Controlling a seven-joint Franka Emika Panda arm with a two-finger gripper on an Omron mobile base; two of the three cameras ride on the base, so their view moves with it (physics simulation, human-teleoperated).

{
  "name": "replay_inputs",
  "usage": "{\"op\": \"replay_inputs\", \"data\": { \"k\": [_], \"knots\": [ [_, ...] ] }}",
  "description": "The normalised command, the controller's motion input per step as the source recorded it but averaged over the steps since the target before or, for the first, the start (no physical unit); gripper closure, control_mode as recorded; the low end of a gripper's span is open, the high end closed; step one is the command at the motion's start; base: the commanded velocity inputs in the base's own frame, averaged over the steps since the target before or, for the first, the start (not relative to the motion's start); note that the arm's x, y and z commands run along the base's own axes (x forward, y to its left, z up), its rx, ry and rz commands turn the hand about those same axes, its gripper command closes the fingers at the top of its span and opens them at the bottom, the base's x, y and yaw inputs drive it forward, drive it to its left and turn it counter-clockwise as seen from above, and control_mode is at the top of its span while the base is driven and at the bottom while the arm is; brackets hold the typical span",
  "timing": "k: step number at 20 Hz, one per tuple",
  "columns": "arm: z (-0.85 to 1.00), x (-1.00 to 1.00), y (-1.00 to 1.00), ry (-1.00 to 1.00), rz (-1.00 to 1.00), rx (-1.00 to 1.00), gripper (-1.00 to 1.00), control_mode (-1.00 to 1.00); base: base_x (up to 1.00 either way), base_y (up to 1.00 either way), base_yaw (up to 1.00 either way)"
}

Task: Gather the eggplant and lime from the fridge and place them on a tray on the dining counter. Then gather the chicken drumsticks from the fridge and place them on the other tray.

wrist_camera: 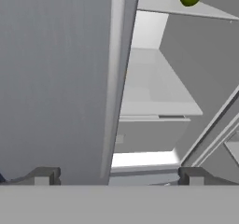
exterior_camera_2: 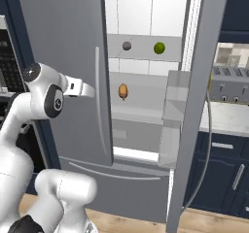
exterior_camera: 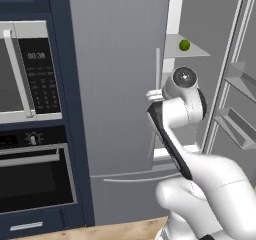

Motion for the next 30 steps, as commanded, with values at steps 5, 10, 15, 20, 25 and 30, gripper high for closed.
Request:
{"op": "replay_inputs", "data": {
  "k": [5,10,15,20,25,30],
  "knots": [
    [-0.12,0.52,0.00,0.00,0.00,0.00,-1.00,-1.00,0.00,0.00,0.00],
    [-0.13,0.61,0.00,0.00,0.00,0.00,-1.00,-1.00,0.00,0.00,0.00],
    [-0.17,0.62,0.00,0.00,0.00,0.00,-1.00,-1.00,0.00,0.00,0.00],
    [-0.16,0.55,0.00,0.00,0.00,0.00,-1.00,-1.00,0.00,0.00,0.00],
    [-0.14,0.49,0.00,0.01,0.00,0.00,-1.00,-1.00,0.00,0.00,0.00],
    [-0.14,0.42,0.00,0.00,-0.01,0.00,-1.00,-1.00,0.00,0.00,0.00]
  ]
}}
